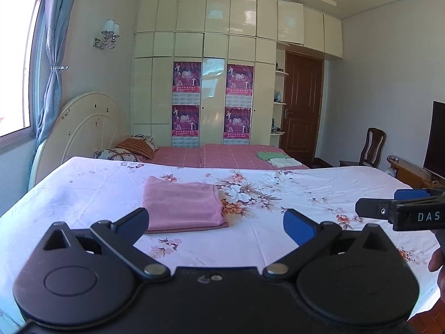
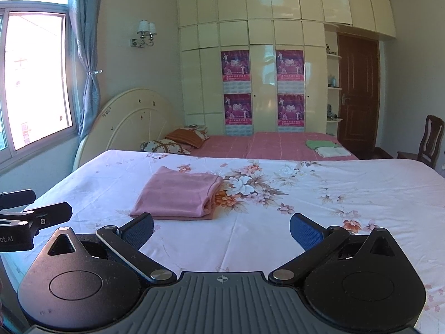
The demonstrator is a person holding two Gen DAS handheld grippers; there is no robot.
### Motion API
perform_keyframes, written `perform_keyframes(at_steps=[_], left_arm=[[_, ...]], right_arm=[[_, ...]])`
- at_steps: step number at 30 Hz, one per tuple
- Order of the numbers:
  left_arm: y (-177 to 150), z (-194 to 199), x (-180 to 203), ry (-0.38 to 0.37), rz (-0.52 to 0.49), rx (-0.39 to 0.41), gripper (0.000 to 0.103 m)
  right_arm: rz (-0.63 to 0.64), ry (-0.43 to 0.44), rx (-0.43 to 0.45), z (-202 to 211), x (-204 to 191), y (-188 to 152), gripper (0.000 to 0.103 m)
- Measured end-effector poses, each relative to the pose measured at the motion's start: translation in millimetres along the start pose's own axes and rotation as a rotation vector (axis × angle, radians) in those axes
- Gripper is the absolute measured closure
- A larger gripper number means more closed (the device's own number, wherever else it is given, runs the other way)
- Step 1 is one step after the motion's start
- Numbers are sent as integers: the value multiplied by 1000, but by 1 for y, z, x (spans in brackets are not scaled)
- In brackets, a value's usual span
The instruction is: Fold small clothes
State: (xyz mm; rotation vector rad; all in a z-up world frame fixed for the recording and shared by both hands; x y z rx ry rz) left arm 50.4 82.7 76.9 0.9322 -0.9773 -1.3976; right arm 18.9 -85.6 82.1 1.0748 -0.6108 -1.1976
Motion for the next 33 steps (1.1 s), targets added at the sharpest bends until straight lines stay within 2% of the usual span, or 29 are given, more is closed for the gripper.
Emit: perform_keyframes(at_steps=[33], left_arm=[[-3, -1, -3, 2, -12, 0, 0]], right_arm=[[-8, 15, -20, -4, -2, -5, 0]])
Point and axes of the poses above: each gripper's, at about its wrist camera, not at the fingertips, and z roughly against the way its jaws point, x to its right, y to its top, the point moved 10 cm from there along -z, roughly the way its jaws point, and after that the axes turned 6 degrees about y, right-handed, at the moved point
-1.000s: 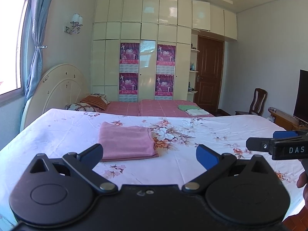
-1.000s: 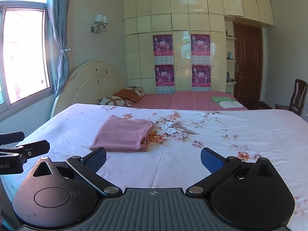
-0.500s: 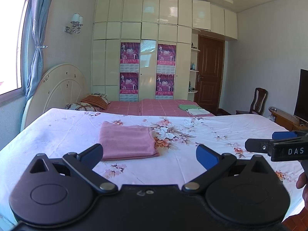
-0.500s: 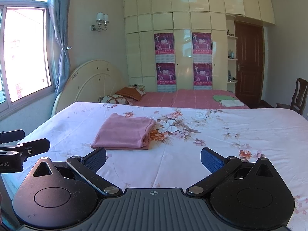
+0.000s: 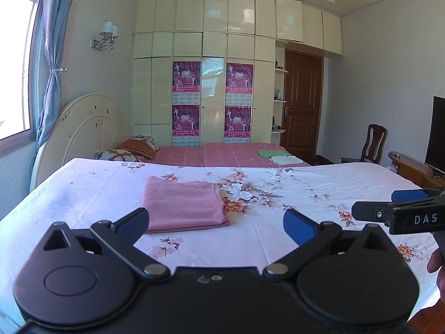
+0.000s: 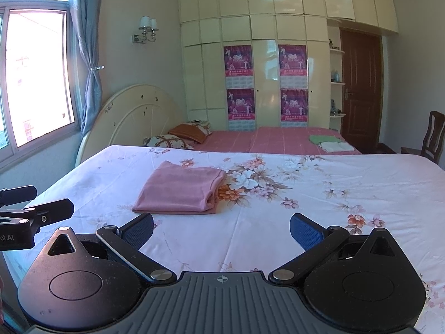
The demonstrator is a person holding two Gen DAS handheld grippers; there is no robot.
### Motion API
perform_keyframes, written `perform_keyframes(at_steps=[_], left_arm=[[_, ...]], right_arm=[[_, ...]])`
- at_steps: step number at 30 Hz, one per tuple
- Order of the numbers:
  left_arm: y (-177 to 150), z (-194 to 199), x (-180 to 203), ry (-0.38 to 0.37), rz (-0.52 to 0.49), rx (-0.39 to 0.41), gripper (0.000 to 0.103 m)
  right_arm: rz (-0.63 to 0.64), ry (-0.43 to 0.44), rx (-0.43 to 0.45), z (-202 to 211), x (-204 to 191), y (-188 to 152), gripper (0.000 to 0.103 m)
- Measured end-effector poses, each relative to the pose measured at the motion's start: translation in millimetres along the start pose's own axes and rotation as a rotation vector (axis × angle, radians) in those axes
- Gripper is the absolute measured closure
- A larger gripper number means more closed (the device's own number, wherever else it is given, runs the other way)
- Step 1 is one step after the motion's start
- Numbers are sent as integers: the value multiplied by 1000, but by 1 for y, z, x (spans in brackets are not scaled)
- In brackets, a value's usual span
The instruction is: Fold small clothes
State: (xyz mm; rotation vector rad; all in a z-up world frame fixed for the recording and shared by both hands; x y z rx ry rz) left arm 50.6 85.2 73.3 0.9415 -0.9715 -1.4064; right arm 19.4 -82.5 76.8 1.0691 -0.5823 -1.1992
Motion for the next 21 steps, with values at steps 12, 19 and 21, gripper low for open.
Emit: perform_keyframes(at_steps=[12, 19, 21], left_arm=[[-3, -5, -3, 9, -11, -1, 0], [-4, -6, -11, 7, 5, 22, 1], [-5, -7, -9, 1, 7, 6, 1]], right_arm=[[-3, 12, -11, -6, -1, -1, 0], [-3, 18, -16, -10, -1, -3, 0], [-1, 18, -21, -12, -1, -4, 0]])
Point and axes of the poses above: each gripper's, at about its wrist camera, not at the fingertips, and z roughly against the way its jaws point, x to its right, y to its top, the point moved 10 cm from there along -z, roughly the way its jaws point, and after that the axes turned 6 degrees about y, right-handed, at the moved point
